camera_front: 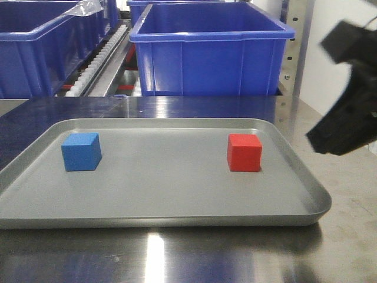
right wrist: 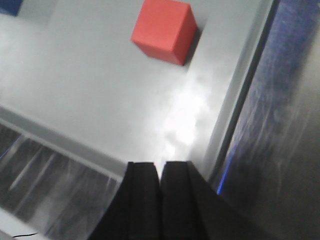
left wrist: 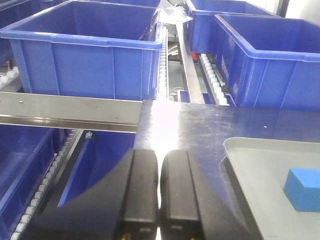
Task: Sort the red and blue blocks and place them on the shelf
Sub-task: 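Move the right gripper over the red cube and lower it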
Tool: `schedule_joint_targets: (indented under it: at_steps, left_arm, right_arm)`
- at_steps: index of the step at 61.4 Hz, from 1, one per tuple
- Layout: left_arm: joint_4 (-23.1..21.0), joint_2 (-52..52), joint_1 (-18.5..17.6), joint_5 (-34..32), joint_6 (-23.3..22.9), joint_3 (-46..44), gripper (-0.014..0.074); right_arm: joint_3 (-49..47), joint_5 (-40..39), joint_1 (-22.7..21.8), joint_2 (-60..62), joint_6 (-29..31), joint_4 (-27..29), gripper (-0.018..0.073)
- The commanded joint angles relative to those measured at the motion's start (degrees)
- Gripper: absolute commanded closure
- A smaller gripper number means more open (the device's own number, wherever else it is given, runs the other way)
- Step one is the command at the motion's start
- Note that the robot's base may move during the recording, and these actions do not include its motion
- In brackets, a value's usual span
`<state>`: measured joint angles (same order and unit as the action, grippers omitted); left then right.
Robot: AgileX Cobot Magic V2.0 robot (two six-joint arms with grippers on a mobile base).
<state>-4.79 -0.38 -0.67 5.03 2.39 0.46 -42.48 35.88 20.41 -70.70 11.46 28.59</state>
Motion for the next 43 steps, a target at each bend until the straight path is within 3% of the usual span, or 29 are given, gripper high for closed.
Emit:
schedule_joint_targets:
  at_steps: [1, 12, 23, 31, 38, 43]
  left_arm:
    - [-0.44, -0.84, -0.39, -4.46, -0.31, 1.32, 0.0472]
    - [-0.44, -0.84, -0.39, -4.46, -0.31, 1.32, 0.0472]
    - [-0.44, -0.84, -0.39, -4.46, -0.31, 1.32, 0.0472]
    - [-0.44, -0.84, -0.39, -4.46, -0.31, 1.32, 0.0472]
    - [-0.44, -0.84, -0.39, -4.46, -0.31, 1.32, 0.0472]
    - [-0.44, -0.84, -0.39, -4.46, -0.31, 1.32, 0.0472]
  right_arm:
    - [-5.63, -2.85, 1.88, -3.58, -5.96, -4.1, 0.0501]
    - [-15.13, 3.53, 5.86, -11.22, -23.01, -14.54, 0.0499]
    - [-24.8, 13.01, 9.32, -17.59, -30.54, -23.52, 0.0457]
    - [-32.23, 19.61, 10.98, -21.81, -34.41, -29.37, 0.0222]
    - [-38.42, 24.15, 12.14, -25.62, -36.66, -30.31, -0.0083]
    - [-42.18, 27.41, 13.36, -28.1, -36.66, -30.19, -0.0066]
